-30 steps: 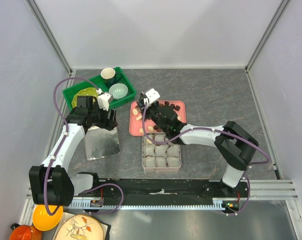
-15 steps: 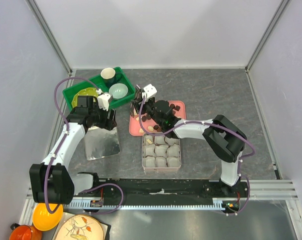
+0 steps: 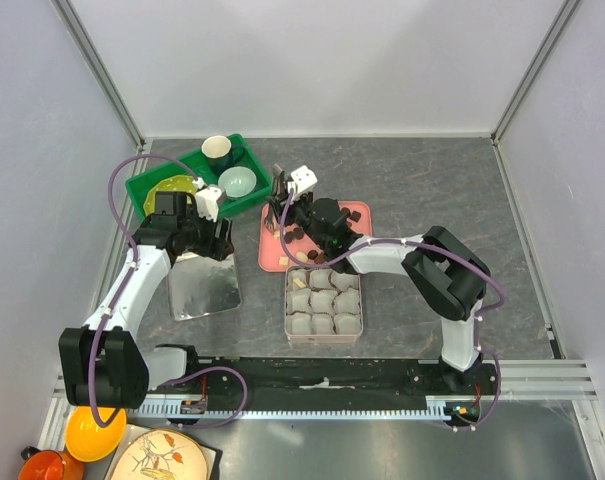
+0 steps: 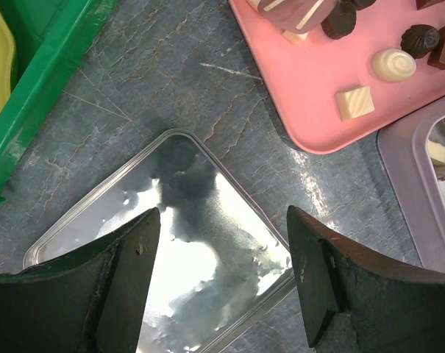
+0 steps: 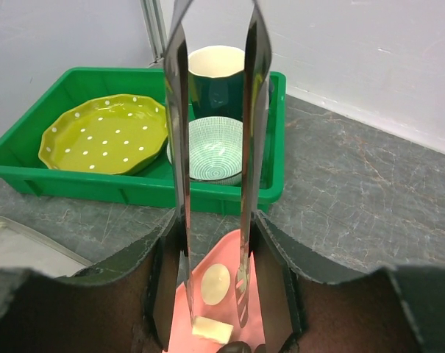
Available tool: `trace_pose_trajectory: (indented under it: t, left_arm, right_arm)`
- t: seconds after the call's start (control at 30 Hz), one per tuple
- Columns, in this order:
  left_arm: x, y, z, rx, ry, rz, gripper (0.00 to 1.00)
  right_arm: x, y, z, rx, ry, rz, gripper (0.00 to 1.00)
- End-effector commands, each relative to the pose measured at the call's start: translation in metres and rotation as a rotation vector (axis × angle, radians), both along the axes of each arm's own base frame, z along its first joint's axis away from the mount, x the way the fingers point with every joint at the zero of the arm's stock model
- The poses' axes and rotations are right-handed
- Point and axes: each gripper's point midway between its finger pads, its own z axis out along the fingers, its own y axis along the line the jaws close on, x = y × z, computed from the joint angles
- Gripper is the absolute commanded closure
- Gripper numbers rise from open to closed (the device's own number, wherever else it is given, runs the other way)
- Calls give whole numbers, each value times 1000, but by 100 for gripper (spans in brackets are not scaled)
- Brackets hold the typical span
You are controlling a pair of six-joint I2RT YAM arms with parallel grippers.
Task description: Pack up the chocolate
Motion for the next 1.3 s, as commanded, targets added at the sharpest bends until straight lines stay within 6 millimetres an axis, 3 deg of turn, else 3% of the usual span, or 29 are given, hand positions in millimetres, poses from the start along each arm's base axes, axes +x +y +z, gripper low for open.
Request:
trace_pose_trajectory:
  t: [0.0, 0.37, 0.6, 0.83, 1.0, 1.17, 1.23, 1.27]
  left_arm:
    - [8, 3, 13, 10, -58, 1, 24]
    - [7, 3, 12, 14, -61, -3, 24]
    - [5, 4, 12, 20, -63, -4, 24]
    - [4, 3, 8, 16, -56, -8, 24]
    - [6, 2, 10, 13, -63, -4, 23]
    - [27, 14, 14, 48, -84, 79, 24]
    - [41, 17, 25, 51, -106, 108, 24]
    - [45, 17, 22, 51, -93, 115, 24]
  right_arm:
    - [8, 10, 38, 83, -88, 15, 52]
    - [18, 19, 32, 101, -83, 18, 51]
    - [28, 23, 14, 84, -60, 4, 51]
    - [24, 15, 5, 81, -39, -2, 58]
    - [21, 15, 9, 86, -41, 16, 61]
    - [10, 14, 13, 95, -39, 52, 63]
    - [5, 10, 9, 97, -31, 59, 65]
    - [1, 10, 17, 107, -43, 70, 67]
